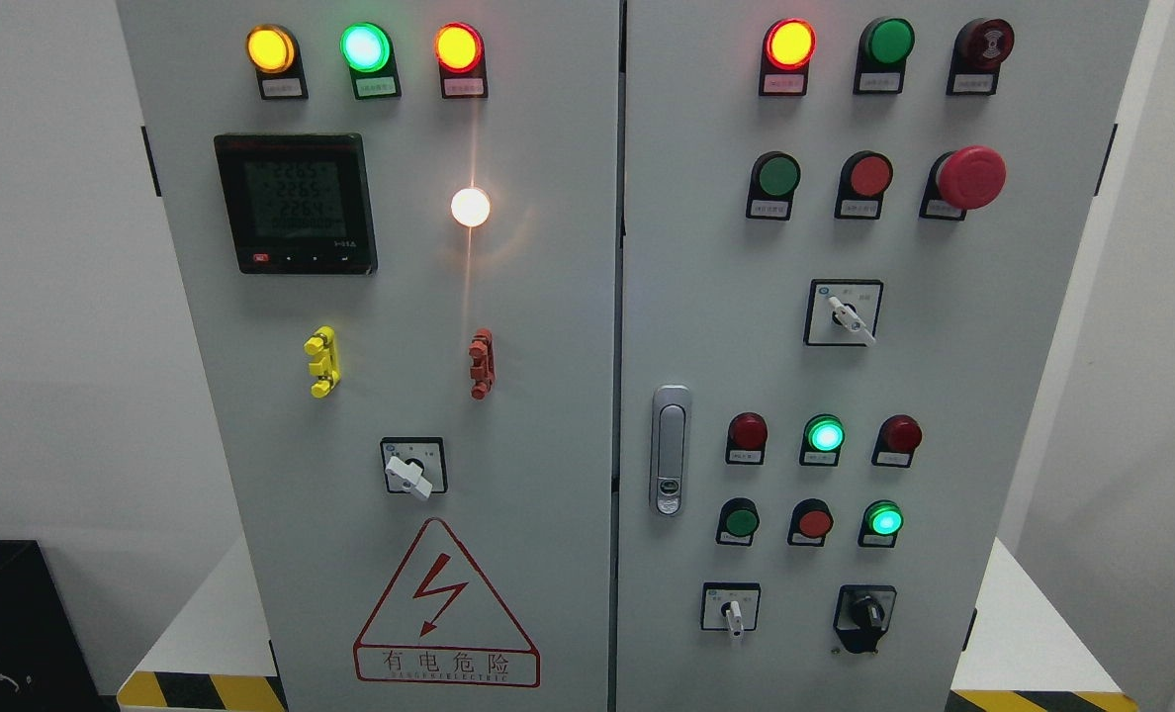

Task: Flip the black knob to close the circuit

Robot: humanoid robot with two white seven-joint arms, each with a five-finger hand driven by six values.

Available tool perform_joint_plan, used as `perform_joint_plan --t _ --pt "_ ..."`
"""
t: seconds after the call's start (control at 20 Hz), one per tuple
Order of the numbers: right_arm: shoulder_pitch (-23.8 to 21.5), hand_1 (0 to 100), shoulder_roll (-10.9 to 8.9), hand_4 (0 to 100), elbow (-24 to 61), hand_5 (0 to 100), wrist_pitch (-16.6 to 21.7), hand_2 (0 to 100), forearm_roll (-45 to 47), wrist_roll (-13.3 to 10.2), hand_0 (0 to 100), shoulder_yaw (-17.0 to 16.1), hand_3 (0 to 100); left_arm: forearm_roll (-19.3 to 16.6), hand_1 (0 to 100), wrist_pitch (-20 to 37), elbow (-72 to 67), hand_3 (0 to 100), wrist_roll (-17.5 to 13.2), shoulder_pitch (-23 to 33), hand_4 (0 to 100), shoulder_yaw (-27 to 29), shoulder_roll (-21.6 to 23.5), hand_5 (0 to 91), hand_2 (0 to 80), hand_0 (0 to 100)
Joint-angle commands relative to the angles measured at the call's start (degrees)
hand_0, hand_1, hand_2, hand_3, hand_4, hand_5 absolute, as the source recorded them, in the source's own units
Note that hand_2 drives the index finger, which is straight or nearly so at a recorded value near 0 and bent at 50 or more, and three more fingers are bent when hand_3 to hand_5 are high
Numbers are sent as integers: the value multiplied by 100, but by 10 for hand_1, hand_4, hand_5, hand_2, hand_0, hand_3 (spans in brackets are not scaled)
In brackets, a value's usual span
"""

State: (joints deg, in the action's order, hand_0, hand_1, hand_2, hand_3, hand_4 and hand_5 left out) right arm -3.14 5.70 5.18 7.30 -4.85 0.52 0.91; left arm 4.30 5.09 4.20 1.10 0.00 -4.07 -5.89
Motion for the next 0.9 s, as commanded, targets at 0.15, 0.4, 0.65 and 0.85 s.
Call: perform_joint_plan --t 0.15,0.4,0.65,0.85 --pt "-2 93 -96 0 -8 0 -62 0 -34 -26 0 -205 0 0 556 1 2 0 4 35 0 3 0 0 0 120" --pt "-20 57 -96 0 -8 0 -36 0 -34 18 0 -205 0 0 556 1 2 0 4 35 0 3 1 0 0 120" --pt "-46 53 -104 0 79 0 -36 0 -25 62 0 -214 0 0 556 1 2 0 4 35 0 3 1 0 0 120" --pt "-46 52 -87 0 237 0 -62 0 -34 62 0 -205 0 0 556 1 2 0 4 35 0 3 1 0 0 120"
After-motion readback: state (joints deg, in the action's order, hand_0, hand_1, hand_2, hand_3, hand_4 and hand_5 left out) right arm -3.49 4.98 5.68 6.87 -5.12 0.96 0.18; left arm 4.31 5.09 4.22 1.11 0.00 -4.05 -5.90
